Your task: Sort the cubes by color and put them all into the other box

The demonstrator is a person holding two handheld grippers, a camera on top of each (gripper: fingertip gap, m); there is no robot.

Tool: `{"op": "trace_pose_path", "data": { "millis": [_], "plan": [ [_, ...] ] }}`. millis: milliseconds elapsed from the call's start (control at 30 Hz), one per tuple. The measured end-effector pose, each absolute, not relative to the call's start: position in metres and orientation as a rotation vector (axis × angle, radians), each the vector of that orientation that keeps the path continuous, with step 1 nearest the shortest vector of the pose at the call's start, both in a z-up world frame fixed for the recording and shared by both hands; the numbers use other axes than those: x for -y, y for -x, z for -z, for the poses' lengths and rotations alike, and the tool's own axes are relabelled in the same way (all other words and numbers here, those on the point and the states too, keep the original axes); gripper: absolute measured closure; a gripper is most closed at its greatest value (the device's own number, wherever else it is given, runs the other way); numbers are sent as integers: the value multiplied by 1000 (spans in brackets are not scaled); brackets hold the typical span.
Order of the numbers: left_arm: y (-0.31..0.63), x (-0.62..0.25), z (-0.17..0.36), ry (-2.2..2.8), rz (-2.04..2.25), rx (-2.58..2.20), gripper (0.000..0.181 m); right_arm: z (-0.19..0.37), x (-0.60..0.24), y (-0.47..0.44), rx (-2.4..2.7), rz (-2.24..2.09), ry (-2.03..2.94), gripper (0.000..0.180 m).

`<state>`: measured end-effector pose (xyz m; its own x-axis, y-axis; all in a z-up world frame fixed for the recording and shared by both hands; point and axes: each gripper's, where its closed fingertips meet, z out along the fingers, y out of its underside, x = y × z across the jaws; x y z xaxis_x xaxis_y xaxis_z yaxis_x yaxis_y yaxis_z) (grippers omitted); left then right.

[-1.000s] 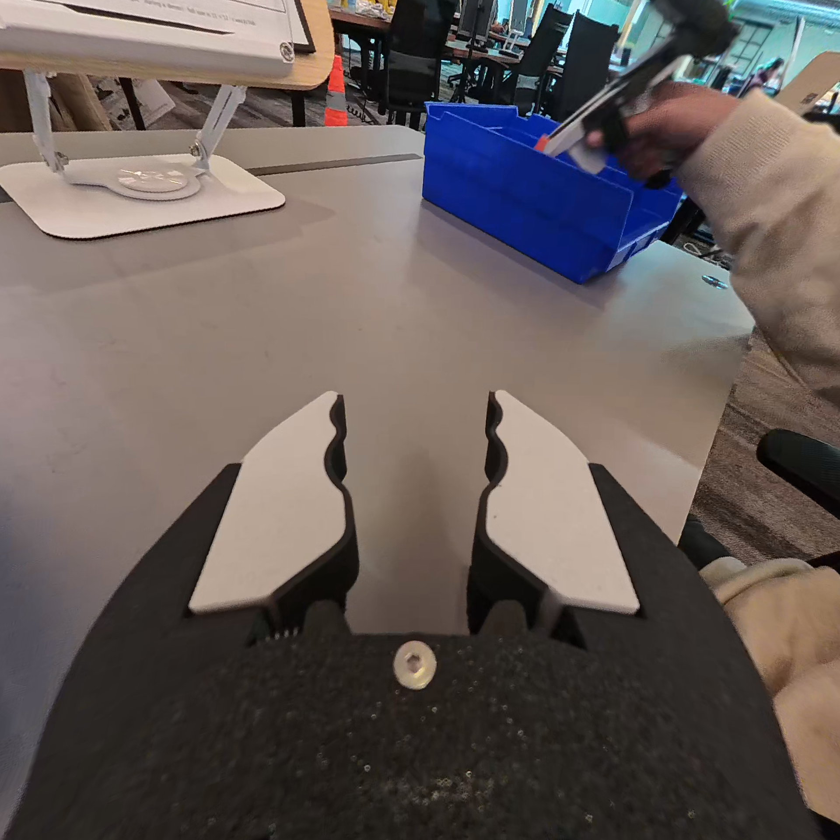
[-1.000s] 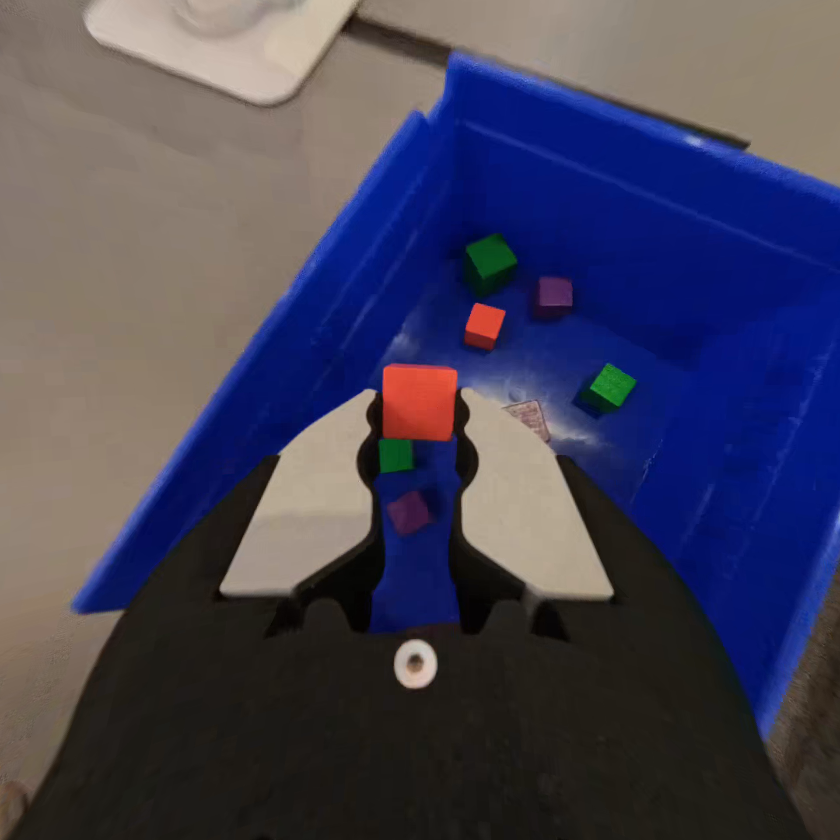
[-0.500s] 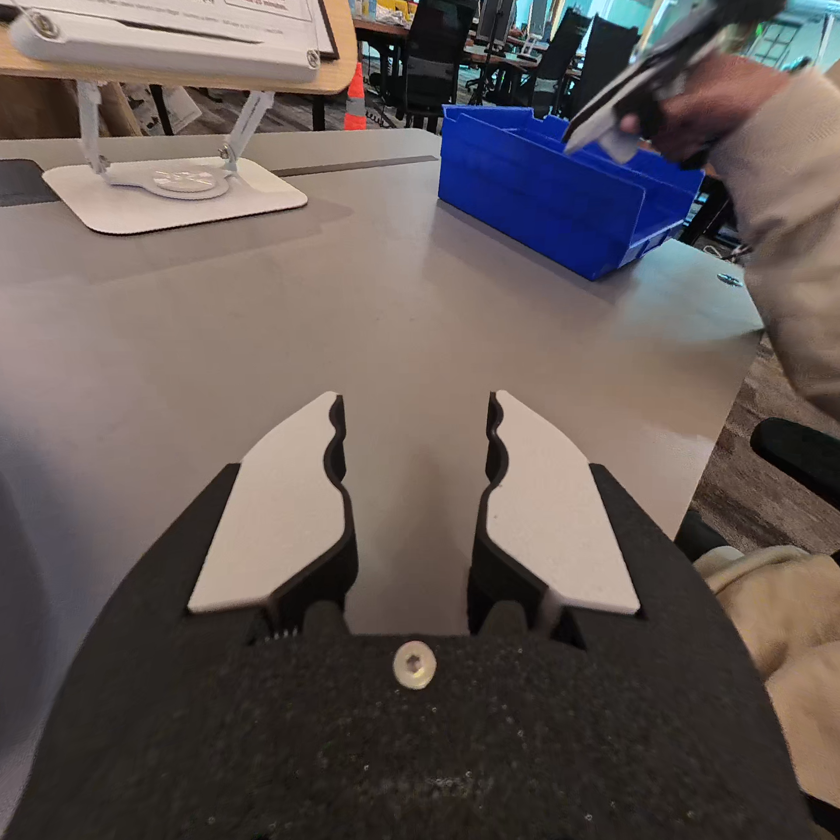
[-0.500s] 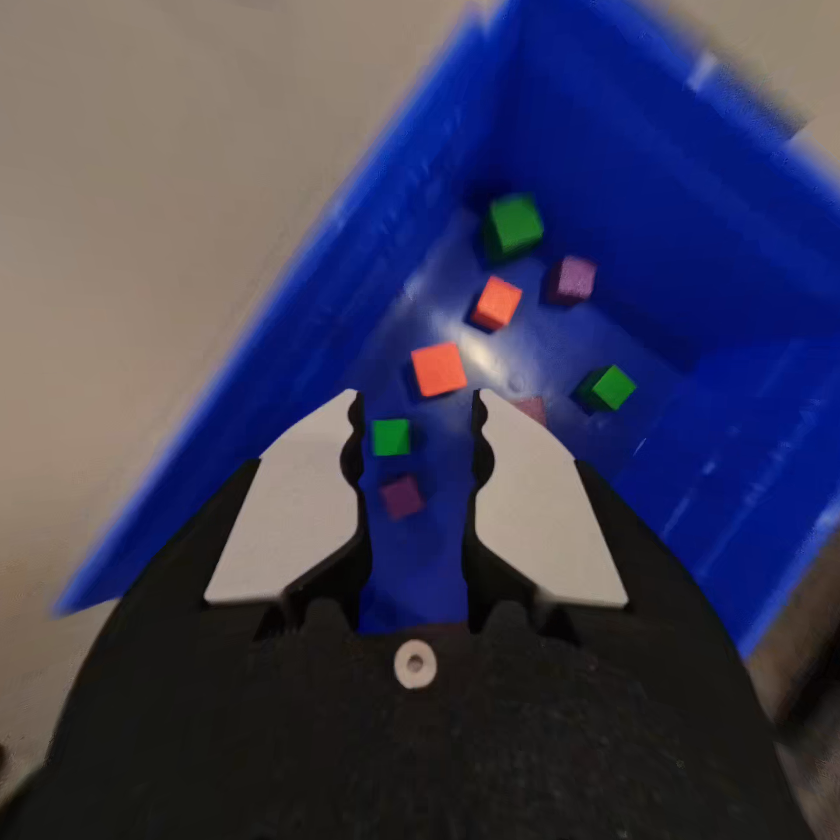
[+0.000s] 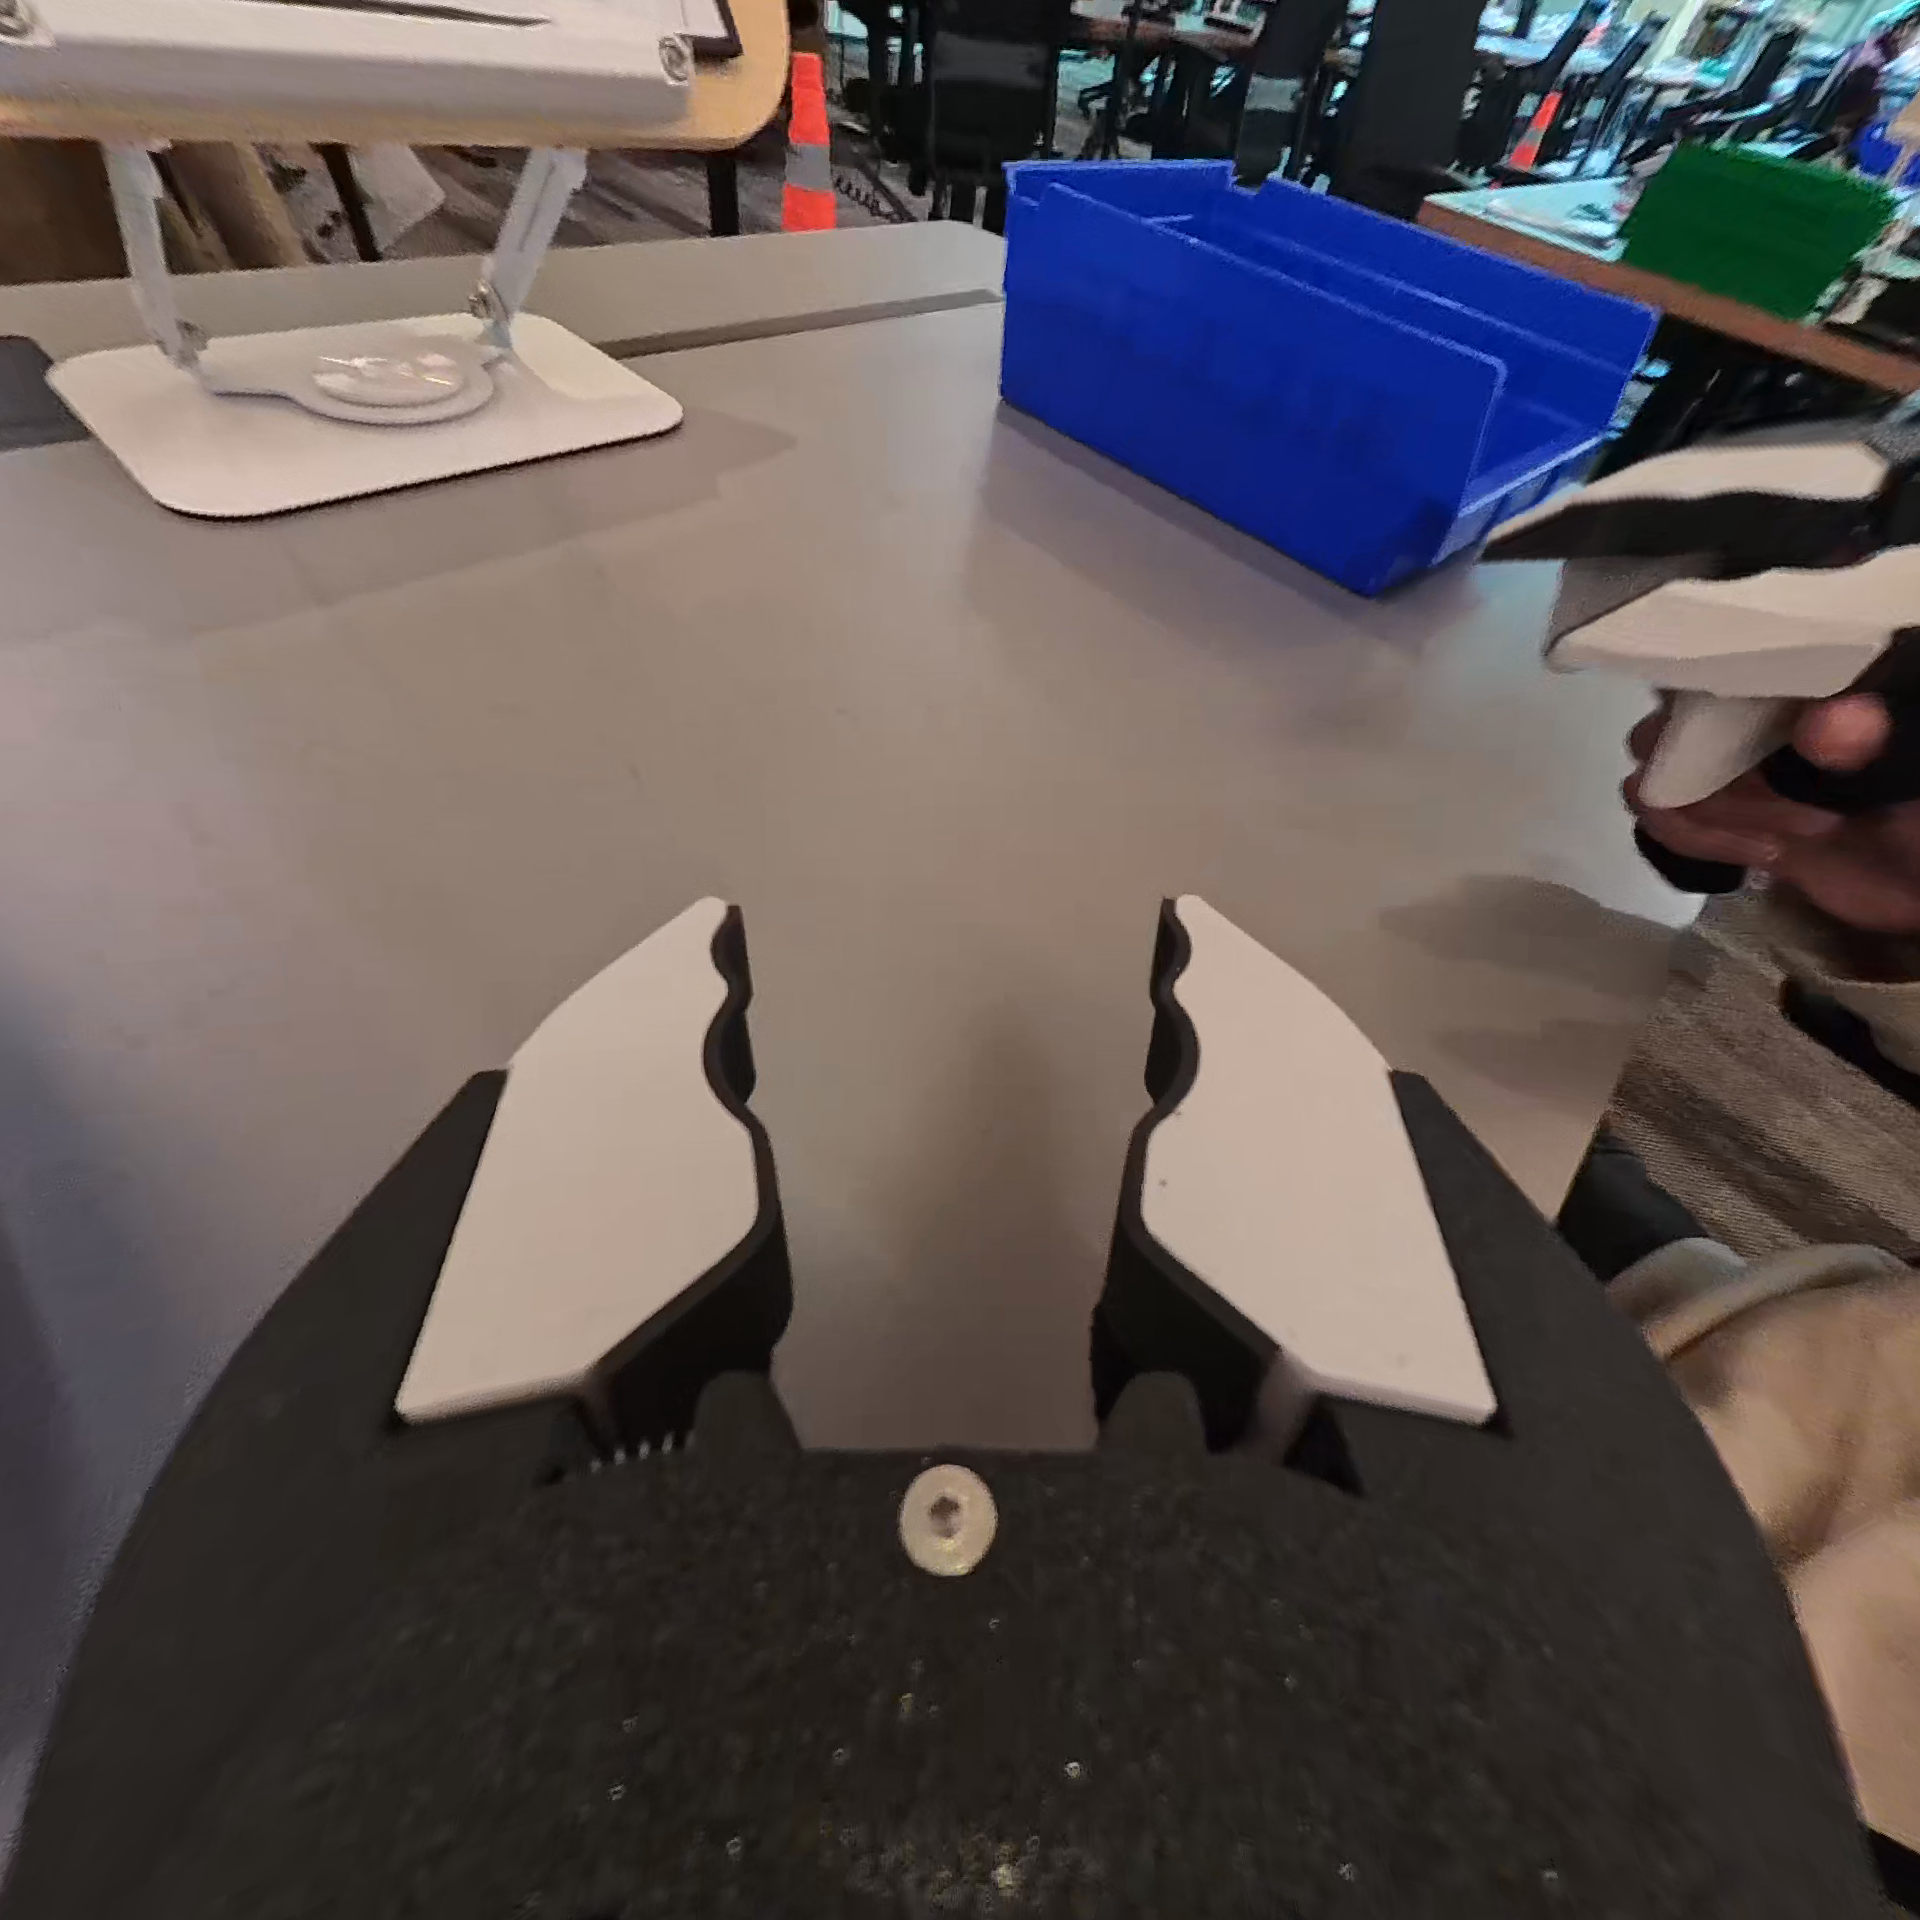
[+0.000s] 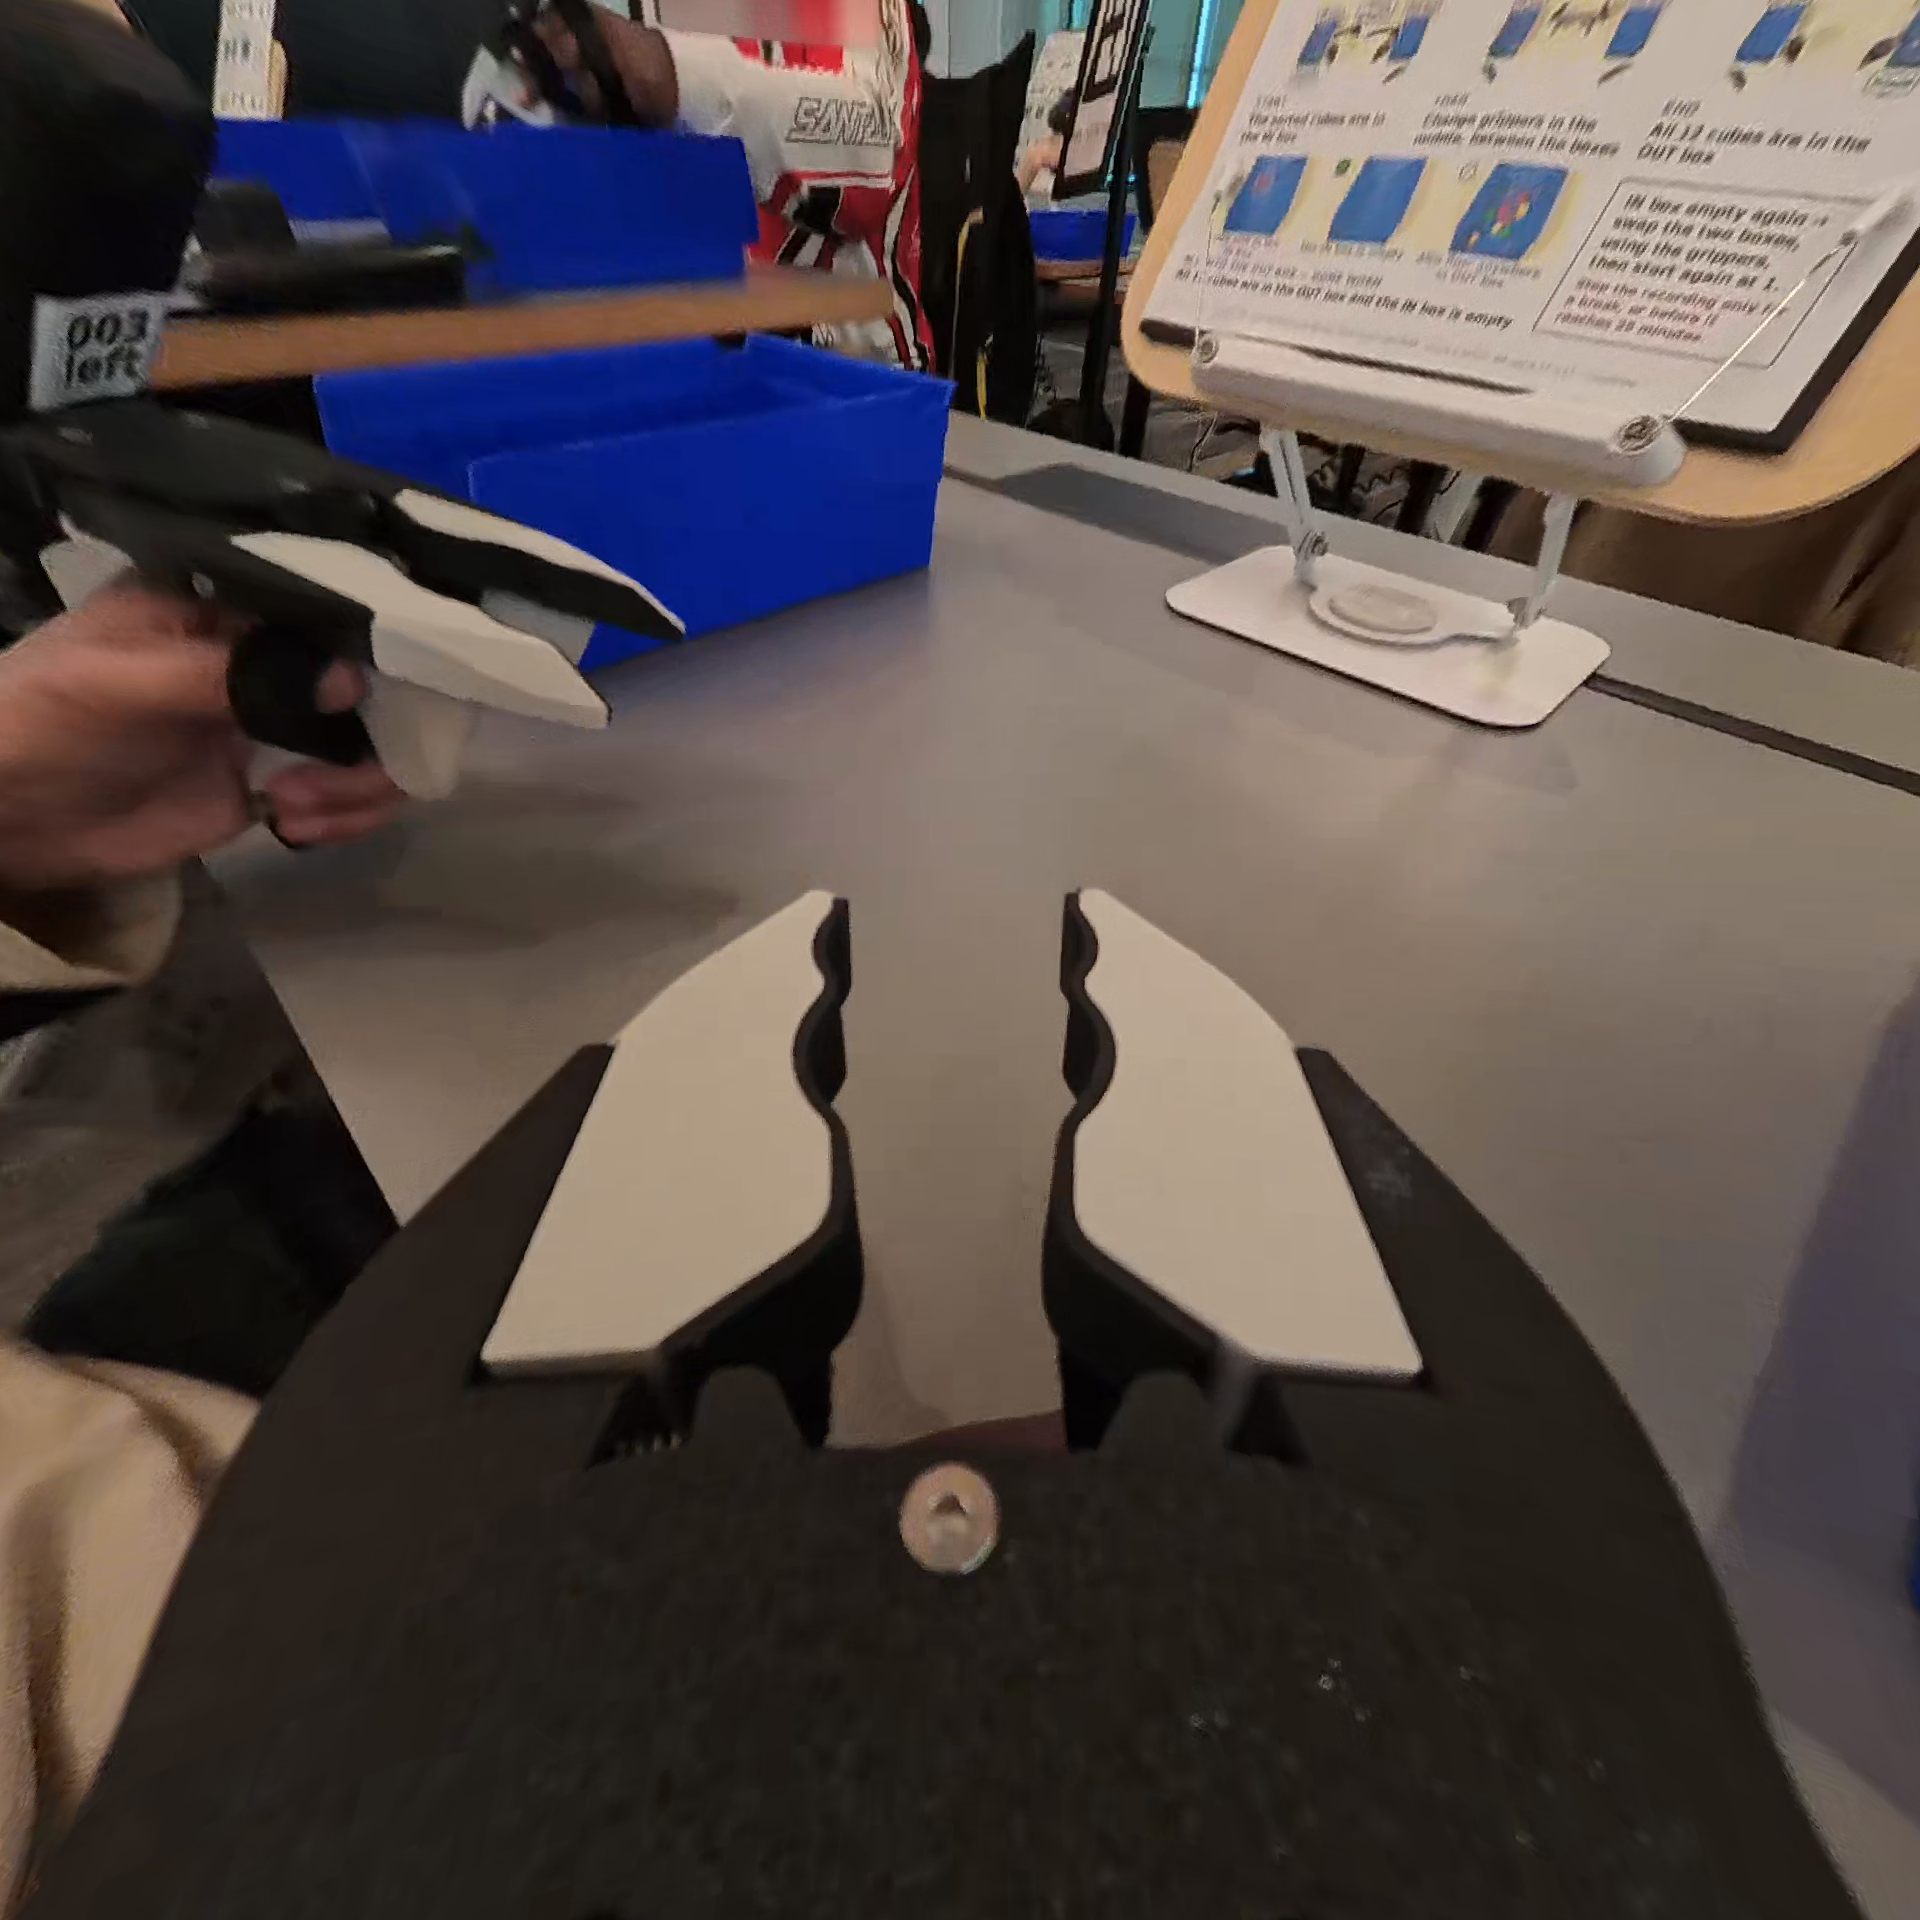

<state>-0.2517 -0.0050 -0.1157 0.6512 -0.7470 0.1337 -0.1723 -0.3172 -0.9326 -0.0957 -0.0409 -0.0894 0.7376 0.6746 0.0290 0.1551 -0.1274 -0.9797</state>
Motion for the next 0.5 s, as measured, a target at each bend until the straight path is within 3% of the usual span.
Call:
{"op": "trace_pose_path", "data": {
  "millis": [267, 500],
  "plan": [
    [265, 2, 88, 1836, 677, -680, 115, 103, 45, 91, 639, -614, 1722, 142],
    [419, -103, 37, 2001, 335, -338, 112, 100, 46, 96, 631, -726, 1731, 143]
  ]
}}
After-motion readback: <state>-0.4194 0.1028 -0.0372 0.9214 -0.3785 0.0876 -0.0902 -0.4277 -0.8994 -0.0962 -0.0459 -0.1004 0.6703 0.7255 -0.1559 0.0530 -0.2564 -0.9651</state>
